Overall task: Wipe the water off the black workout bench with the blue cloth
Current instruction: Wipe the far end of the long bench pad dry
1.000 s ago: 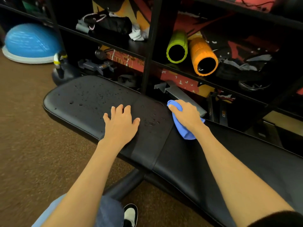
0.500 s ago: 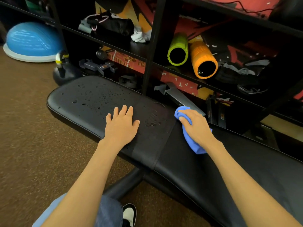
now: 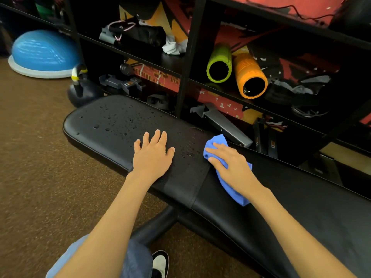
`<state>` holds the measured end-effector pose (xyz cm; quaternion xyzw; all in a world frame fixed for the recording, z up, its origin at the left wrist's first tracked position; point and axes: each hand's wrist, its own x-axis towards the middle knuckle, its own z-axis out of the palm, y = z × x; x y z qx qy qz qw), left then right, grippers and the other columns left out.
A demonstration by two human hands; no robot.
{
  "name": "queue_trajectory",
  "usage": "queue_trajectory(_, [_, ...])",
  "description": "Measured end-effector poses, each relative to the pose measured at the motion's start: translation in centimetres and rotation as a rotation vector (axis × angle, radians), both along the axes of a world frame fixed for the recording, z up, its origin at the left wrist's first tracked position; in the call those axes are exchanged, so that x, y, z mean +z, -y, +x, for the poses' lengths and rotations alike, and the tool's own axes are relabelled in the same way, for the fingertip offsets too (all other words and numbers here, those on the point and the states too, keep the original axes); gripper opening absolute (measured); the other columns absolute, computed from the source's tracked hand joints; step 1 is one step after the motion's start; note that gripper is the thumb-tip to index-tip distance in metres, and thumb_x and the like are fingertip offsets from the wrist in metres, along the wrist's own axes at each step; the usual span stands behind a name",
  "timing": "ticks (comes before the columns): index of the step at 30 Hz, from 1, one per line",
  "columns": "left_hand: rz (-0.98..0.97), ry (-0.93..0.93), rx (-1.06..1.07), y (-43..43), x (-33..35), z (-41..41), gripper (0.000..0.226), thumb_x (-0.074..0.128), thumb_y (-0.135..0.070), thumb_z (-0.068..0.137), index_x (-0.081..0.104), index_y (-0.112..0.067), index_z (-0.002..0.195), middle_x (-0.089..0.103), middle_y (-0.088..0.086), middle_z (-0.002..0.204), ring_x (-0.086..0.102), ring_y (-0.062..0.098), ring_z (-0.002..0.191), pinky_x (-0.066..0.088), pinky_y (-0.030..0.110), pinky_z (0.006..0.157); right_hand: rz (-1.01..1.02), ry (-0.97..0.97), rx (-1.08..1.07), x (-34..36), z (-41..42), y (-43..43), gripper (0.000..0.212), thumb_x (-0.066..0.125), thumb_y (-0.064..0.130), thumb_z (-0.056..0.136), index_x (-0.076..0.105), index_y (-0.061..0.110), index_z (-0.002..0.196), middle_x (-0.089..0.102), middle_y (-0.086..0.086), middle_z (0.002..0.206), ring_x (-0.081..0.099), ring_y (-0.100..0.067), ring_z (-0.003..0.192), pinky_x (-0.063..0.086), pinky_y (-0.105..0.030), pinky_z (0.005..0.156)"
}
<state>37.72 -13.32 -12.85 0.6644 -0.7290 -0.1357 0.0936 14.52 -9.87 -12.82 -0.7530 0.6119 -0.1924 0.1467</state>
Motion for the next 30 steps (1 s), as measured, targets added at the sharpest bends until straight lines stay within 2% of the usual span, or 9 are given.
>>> queue_trajectory(3, [-0.007,0.0,-0.01,0.0,0.1,-0.1,0.062,0.027,-0.046,0.1,0.009,-0.019,0.152,0.007,0.001,0.16,0.001,0.031,0.146,0.006,0.05,0.116,-0.058,-0.069,-0.001,0.1,-1.5,0.6,0.03,0.049,0.036,0.096,0.059,0.03,0.124,0.049,0.005,0.138,0.04,-0.014,0.13,0.027,-0.027,0.107])
queue_trajectory(7, [-0.026,0.005,-0.002,-0.1,-0.1,0.0,0.061,0.026,-0.045,0.1,0.01,-0.019,0.152,0.008,0.002,0.16,0.001,0.031,0.146,0.006,0.051,0.116,-0.021,-0.109,-0.132,0.2,-1.3,4.9,0.034,0.037,0.043,0.091,0.057,0.019,0.103,0.055,-0.005,0.115,0.049,-0.024,0.109,0.043,-0.037,0.09])
queue_trajectory(9, [-0.035,0.004,0.002,-0.2,-0.2,-0.1,0.06,0.026,-0.045,0.1,0.01,-0.019,0.152,0.009,0.002,0.16,0.002,0.031,0.146,0.007,0.051,0.116,0.004,-0.062,-0.19,0.7,0.0,6.6,0.026,0.04,0.032,0.093,0.052,0.01,0.094,0.059,-0.011,0.094,0.054,-0.029,0.091,0.045,-0.041,0.076])
queue_trajectory(11, [-0.053,0.004,0.005,-0.2,-0.3,-0.1,0.06,0.027,-0.045,0.1,0.012,-0.019,0.152,0.01,0.001,0.16,0.003,0.032,0.146,0.008,0.05,0.115,-0.001,-0.039,-0.202,0.7,1.4,7.4,0.02,0.043,0.023,0.095,0.052,0.006,0.096,0.06,-0.015,0.089,0.055,-0.031,0.085,0.044,-0.042,0.072])
queue_trajectory(17, [-0.061,0.022,0.019,0.5,-0.2,-0.3,0.059,0.027,-0.044,0.1,0.013,-0.019,0.151,0.012,0.001,0.159,0.005,0.034,0.145,0.008,0.052,0.115,-0.044,0.015,-0.085,0.5,2.9,4.1,0.033,0.046,0.03,0.097,0.055,0.016,0.125,0.058,-0.003,0.125,0.053,-0.022,0.116,0.032,-0.019,0.087])
queue_trajectory(21, [-0.048,0.014,0.022,0.8,-0.3,-0.5,0.06,0.028,-0.044,0.1,0.012,-0.019,0.152,0.011,0.0,0.16,0.003,0.034,0.145,0.007,0.052,0.115,0.002,0.017,0.039,0.5,2.4,0.0,0.037,0.051,0.03,0.095,0.053,0.025,0.132,0.042,0.003,0.147,0.029,-0.011,0.14,0.024,-0.032,0.114])
queue_trajectory(24, [-0.044,0.009,0.007,0.9,-0.4,-0.4,0.06,0.028,-0.045,0.1,0.013,-0.02,0.152,0.011,0.0,0.16,0.003,0.033,0.146,0.007,0.051,0.115,0.023,0.015,0.1,0.6,1.0,-1.0,0.037,0.051,0.033,0.095,0.051,0.032,0.132,0.04,0.007,0.148,0.027,-0.007,0.14,0.024,-0.032,0.116])
queue_trajectory(28, [-0.047,0.004,-0.014,1.0,-0.4,-0.1,0.06,0.027,-0.046,0.1,0.012,-0.02,0.152,0.01,0.0,0.16,0.003,0.033,0.146,0.007,0.051,0.115,0.015,-0.039,-0.025,1.0,0.1,1.8,0.048,0.046,0.033,0.097,0.038,0.025,0.143,0.03,0.0,0.153,0.028,-0.02,0.141,0.024,-0.035,0.113])
queue_trajectory(30, [-0.051,0.0,-0.013,1.0,-0.5,0.0,0.06,0.027,-0.047,0.1,0.012,-0.02,0.152,0.011,0.0,0.16,0.003,0.032,0.146,0.006,0.051,0.115,0.039,-0.036,-0.108,0.7,0.3,4.5,0.044,0.042,0.032,0.098,0.041,0.016,0.139,0.044,-0.007,0.143,0.038,-0.028,0.134,0.031,-0.039,0.106])
